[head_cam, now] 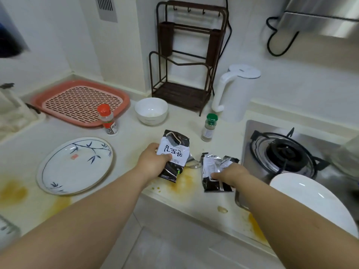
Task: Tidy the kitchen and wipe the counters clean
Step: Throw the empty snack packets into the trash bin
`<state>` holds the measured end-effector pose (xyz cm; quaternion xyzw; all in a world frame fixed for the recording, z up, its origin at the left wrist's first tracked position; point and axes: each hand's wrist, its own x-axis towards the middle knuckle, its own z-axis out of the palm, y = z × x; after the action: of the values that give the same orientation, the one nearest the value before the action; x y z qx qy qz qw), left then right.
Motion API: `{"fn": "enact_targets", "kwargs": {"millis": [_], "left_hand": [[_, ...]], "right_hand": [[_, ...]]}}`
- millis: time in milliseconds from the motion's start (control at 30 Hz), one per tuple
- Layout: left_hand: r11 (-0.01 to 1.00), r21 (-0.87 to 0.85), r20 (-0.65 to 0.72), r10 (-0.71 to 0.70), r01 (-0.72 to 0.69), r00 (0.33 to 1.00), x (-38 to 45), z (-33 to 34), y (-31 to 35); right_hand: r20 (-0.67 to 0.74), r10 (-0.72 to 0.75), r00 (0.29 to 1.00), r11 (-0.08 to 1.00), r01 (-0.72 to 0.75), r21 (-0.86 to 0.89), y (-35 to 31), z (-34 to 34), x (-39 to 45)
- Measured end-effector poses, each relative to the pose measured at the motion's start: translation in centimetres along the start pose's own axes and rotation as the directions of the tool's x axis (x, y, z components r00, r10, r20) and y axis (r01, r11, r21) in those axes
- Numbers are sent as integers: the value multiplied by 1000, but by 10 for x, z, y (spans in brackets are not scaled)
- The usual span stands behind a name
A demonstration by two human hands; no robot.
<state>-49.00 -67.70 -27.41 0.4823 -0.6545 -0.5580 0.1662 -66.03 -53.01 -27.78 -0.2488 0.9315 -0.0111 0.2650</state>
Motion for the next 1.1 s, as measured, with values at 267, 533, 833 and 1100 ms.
{"fn": "enact_targets", "kwargs": {"millis": [267, 533, 833, 1100], "left_hand": [[1000, -8, -31, -21, 20, 999, -8, -17, -12], [998, -67, -138, -27, 18, 990, -44, -30, -5], [971, -238, -459, -116, 3, 881, -151, -48, -13], [914, -399, -673, -348, 75, 653, -314, -60, -92]], "right_hand": [[1, -13, 1000, 985, 13, -171, -4, 8, 1], [-56, -124, 991, 992, 124, -11, -16, -33, -24], [-20, -415, 910, 895, 412, 173, -36, -41, -68], [205, -664, 719, 747, 620, 242, -77, 42, -159]]}}
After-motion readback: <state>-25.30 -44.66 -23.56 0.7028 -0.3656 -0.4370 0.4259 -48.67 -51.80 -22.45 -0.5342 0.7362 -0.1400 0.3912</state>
